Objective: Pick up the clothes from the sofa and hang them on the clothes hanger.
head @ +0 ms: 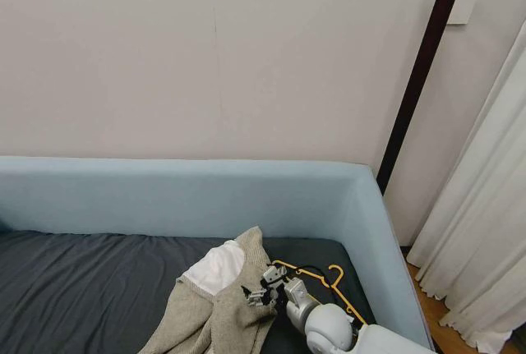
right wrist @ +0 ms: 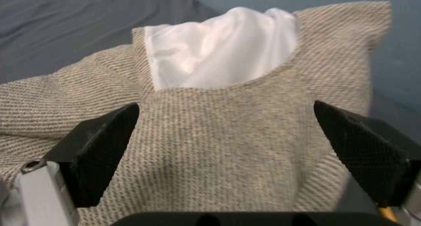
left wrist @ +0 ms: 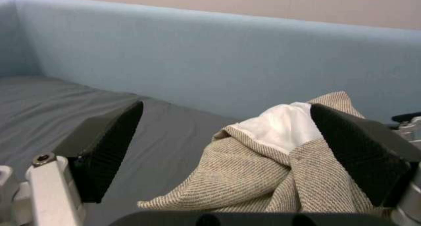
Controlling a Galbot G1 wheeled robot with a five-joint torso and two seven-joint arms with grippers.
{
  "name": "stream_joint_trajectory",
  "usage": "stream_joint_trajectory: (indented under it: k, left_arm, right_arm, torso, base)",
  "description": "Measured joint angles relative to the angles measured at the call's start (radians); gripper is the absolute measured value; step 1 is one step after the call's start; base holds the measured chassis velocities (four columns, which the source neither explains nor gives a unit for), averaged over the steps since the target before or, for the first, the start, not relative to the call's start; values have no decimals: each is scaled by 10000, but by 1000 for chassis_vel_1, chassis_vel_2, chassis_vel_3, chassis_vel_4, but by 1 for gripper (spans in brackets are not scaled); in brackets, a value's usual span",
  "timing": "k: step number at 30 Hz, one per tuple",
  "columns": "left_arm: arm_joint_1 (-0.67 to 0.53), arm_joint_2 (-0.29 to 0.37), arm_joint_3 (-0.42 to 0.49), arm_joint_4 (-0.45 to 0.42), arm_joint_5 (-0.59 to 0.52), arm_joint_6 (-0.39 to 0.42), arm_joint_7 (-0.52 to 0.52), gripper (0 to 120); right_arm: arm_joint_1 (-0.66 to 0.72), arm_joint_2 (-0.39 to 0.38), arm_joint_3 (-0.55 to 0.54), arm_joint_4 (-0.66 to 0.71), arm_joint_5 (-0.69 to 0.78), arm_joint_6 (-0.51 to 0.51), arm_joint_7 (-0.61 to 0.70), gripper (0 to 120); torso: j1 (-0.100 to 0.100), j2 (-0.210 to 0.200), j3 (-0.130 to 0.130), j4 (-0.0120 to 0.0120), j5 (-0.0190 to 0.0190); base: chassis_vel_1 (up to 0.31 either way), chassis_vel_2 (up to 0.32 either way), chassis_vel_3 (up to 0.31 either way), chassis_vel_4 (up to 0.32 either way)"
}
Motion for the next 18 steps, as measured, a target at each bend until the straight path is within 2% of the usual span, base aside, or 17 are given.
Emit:
stream_joint_trajectory:
  k: [10,18]
  left_arm:
    - [31,-58,-72,-71,-15,-34,-11,100]
    - [-71,-191,-47,-39,-19,-62,-17,100]
  right_arm:
    - [404,1261,-978,-1218,-113,-173,247,100]
    - [617,1578,-1343,-1764,-140,-544,579,100]
  torso:
    - [0,0,0,-1,1]
    - [0,0,0,-2,0]
  base:
    - [0,0,0,0]
    - [0,0,0,0]
